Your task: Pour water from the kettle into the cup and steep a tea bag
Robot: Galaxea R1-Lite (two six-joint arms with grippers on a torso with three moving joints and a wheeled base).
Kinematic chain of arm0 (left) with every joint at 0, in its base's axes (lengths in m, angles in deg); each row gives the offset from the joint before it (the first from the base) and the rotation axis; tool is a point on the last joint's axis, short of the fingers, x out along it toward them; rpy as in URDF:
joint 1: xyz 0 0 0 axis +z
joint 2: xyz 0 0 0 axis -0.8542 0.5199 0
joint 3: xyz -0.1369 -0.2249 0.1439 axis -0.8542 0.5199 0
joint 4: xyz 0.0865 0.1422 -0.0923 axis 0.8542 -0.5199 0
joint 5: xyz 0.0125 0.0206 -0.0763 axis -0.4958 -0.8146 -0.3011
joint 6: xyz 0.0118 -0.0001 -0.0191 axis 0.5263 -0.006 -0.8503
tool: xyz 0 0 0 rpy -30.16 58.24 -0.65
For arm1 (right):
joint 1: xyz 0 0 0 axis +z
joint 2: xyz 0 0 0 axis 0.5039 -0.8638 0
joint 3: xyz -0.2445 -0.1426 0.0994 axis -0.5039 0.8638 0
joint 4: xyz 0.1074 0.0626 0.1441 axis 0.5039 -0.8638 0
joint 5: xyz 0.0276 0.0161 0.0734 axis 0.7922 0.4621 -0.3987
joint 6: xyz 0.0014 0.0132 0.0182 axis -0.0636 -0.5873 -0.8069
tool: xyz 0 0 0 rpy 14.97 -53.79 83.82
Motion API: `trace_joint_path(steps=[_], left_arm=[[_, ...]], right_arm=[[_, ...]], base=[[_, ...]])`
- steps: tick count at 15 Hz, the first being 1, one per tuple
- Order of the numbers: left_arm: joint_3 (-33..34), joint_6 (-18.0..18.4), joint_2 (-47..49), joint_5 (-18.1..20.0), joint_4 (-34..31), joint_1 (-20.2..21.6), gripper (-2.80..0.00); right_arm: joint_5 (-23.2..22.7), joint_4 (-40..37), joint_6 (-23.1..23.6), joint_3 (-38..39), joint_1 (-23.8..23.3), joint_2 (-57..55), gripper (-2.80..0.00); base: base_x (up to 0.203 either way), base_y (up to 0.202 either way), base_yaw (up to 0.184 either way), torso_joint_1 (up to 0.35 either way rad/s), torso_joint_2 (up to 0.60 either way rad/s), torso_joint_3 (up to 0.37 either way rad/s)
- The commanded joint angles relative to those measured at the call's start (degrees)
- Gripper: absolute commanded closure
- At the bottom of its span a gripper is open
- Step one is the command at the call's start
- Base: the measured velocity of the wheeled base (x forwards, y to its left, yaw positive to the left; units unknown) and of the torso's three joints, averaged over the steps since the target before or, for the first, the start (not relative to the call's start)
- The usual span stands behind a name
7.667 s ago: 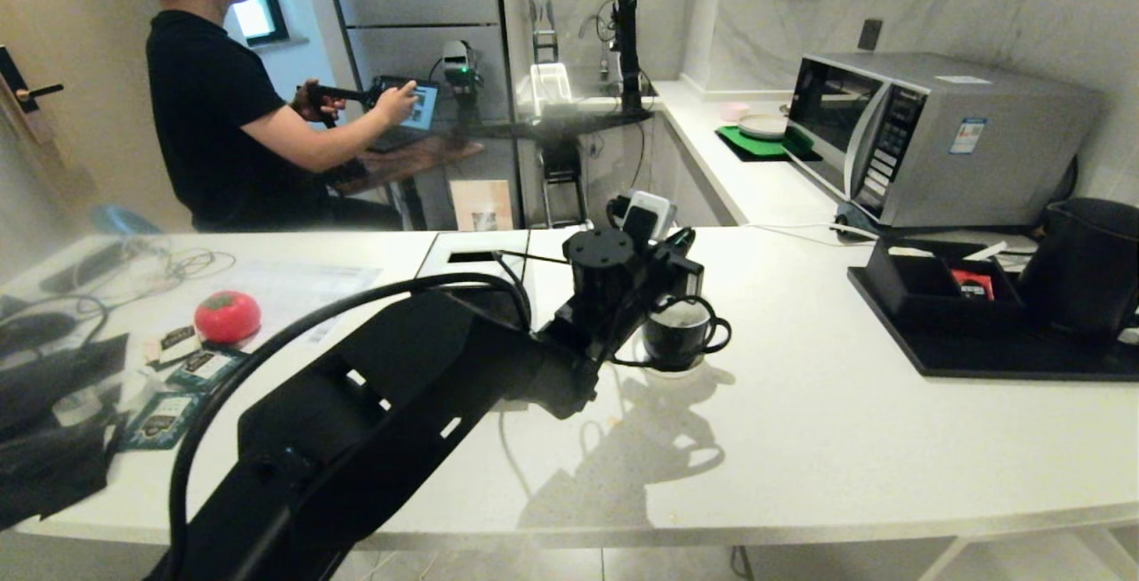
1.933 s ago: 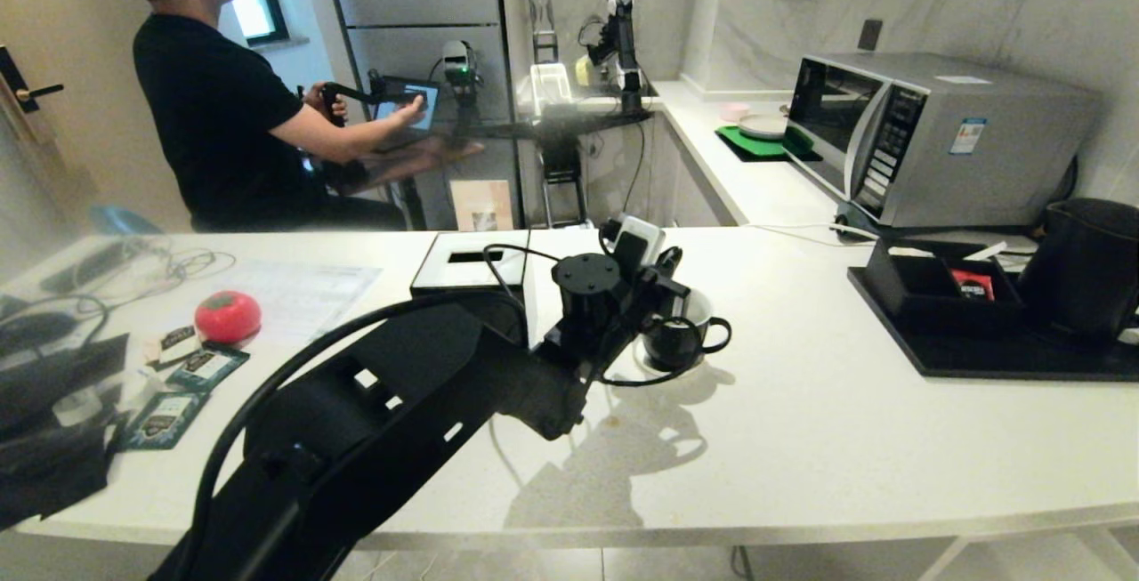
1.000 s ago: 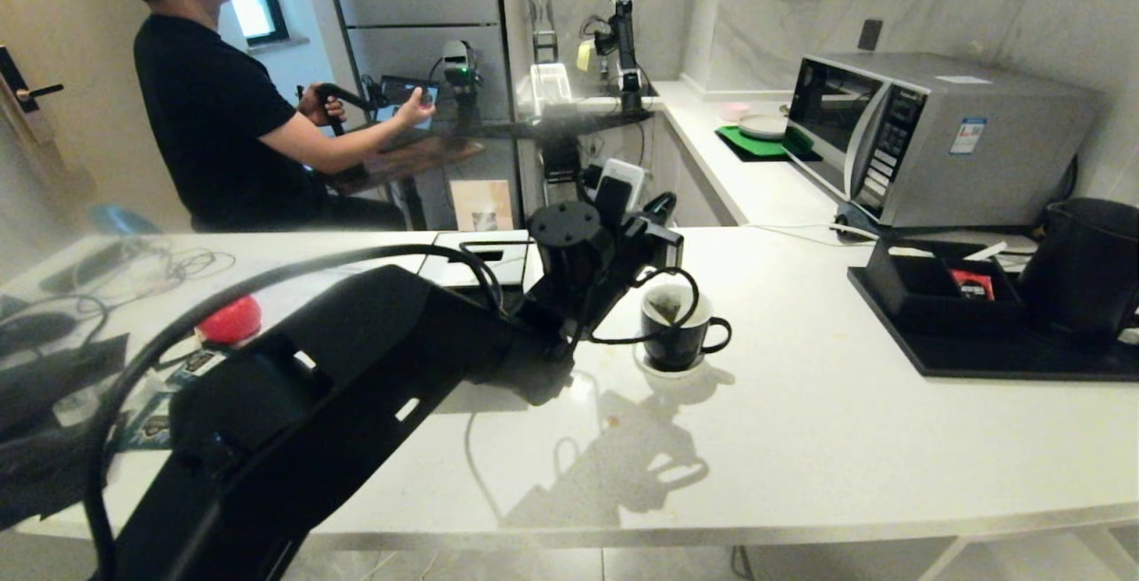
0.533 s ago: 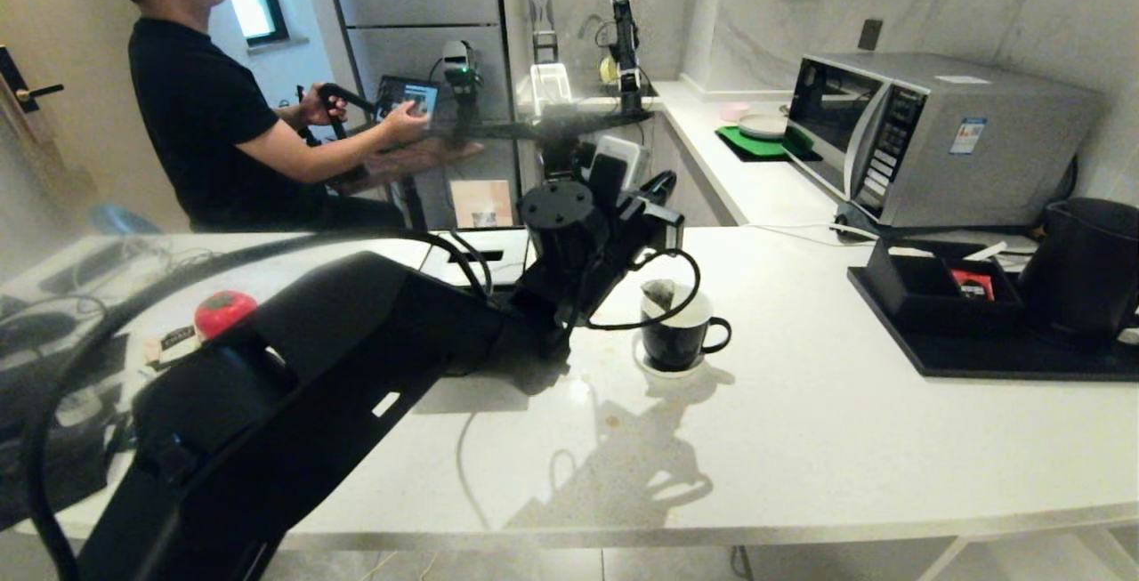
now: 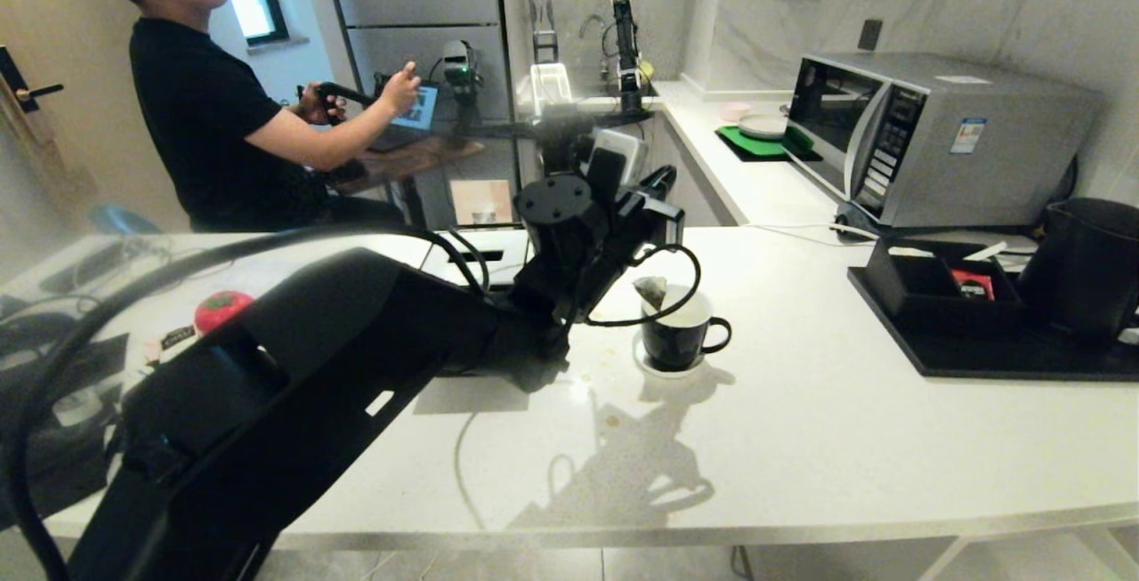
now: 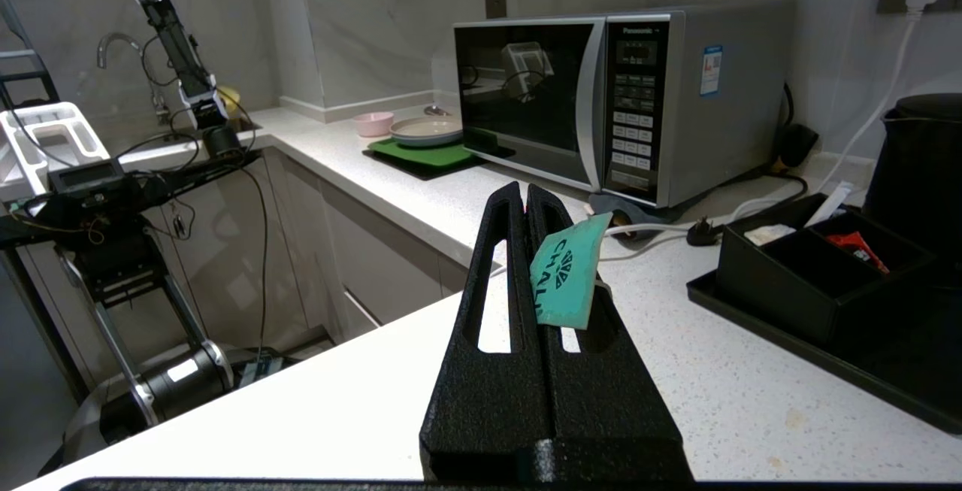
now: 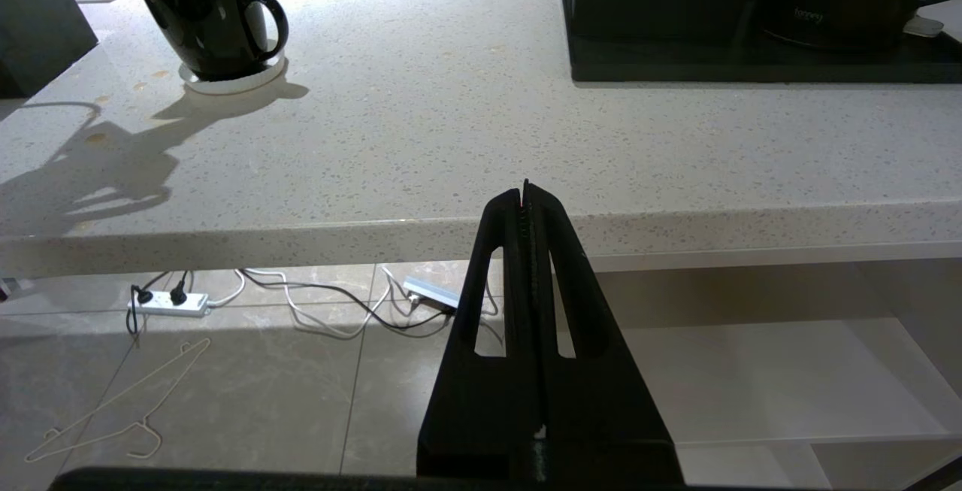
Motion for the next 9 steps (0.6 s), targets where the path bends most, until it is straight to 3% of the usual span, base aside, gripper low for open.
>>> trace_joint_path(steps=[1, 9], left_arm=[[0.0, 0.0, -0.1, 0.0, 0.4, 0.1, 0.00], [0.1, 0.0, -0.5, -0.1, 0.4, 0.9, 0.00]], right_arm=[[0.0, 0.0, 0.0, 0.0, 0.0, -0.1, 0.00], [0.0, 0.0, 0.0, 0.0, 0.0, -0.1, 0.00]], base=[[0.000, 0.000, 0.000, 0.000, 0.00, 0.000], [0.000, 0.000, 0.000, 0.000, 0.00, 0.000]])
